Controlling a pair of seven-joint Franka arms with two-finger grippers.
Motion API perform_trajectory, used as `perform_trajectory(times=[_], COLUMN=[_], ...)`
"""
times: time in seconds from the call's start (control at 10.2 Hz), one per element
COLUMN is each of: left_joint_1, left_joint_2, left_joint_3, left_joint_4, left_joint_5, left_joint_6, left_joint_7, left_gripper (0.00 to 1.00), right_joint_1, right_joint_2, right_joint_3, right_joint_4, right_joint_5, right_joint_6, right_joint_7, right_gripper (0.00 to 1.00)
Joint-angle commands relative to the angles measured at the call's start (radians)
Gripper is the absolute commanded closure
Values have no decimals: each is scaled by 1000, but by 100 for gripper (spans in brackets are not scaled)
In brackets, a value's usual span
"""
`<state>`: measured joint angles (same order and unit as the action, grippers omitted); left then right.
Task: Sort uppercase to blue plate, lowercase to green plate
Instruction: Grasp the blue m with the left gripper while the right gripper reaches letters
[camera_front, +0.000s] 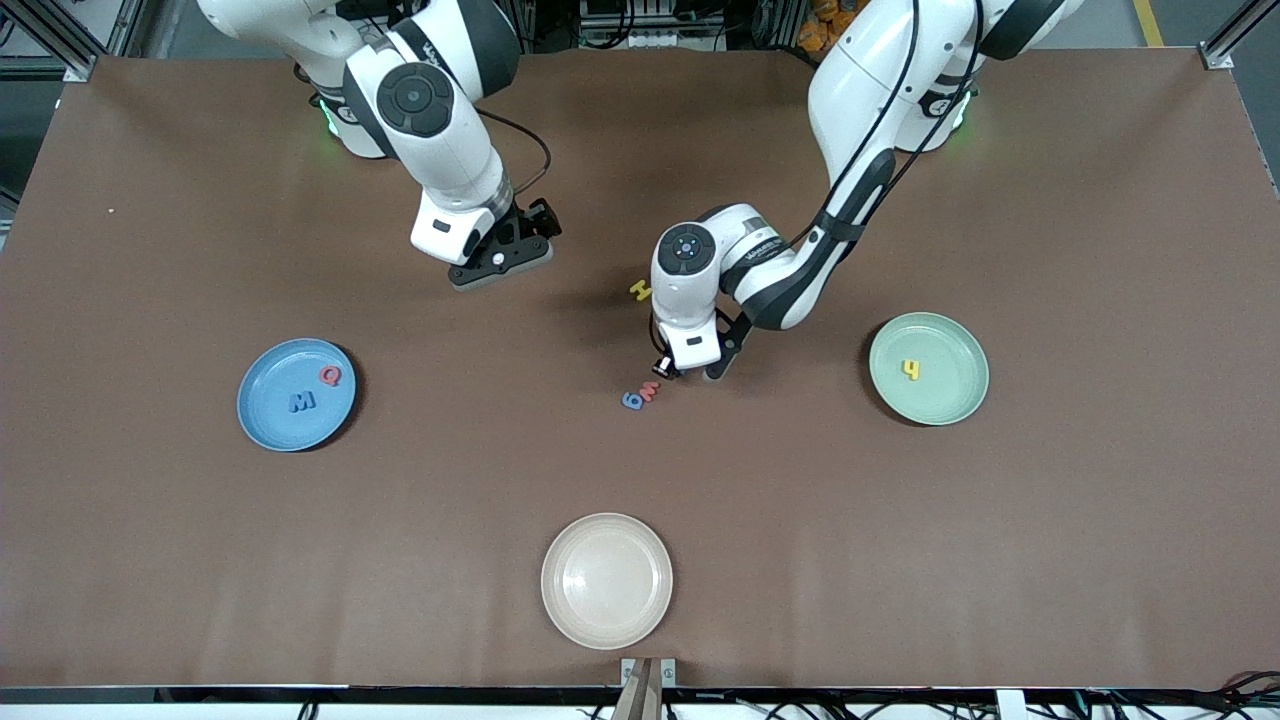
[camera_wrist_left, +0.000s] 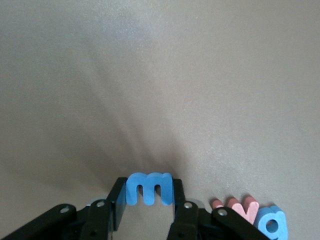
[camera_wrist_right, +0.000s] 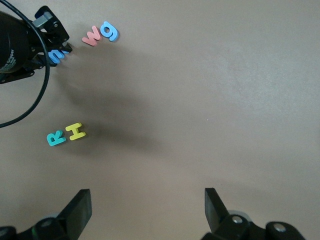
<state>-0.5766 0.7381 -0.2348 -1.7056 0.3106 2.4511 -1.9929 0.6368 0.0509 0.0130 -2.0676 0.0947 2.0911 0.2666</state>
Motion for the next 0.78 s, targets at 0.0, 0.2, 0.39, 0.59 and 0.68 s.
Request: perform_trajectory(times=[0.0,0.2,0.39,0.59,0.68], left_joint_1=[17,46,78,101,122], left_joint_2=[-22,-48,-89,-120,-129], left_joint_3=[5,11,9,8,8], left_joint_4=[-6,-6,-8,-9,-9], left_joint_5=[31,31,31,30,31], left_joint_6=[6,-1,-59,-118,-150], left_joint_7=[-14,26,87,159,192], left_gripper=[100,100,100,100,100], right_joint_1=[11,12,32,89,124], right_joint_2=[-3,-3,18,90,140], right_joint_3=[-7,-7,-7,-7,-7], right_joint_4=[-2,0,20,90,131], right_joint_5=[-10,-10,-4,-6,-7], right_joint_6=[3,6,10,10,10], right_joint_7=[19,25,60,220,317], right_gripper=[0,0,0,0,0])
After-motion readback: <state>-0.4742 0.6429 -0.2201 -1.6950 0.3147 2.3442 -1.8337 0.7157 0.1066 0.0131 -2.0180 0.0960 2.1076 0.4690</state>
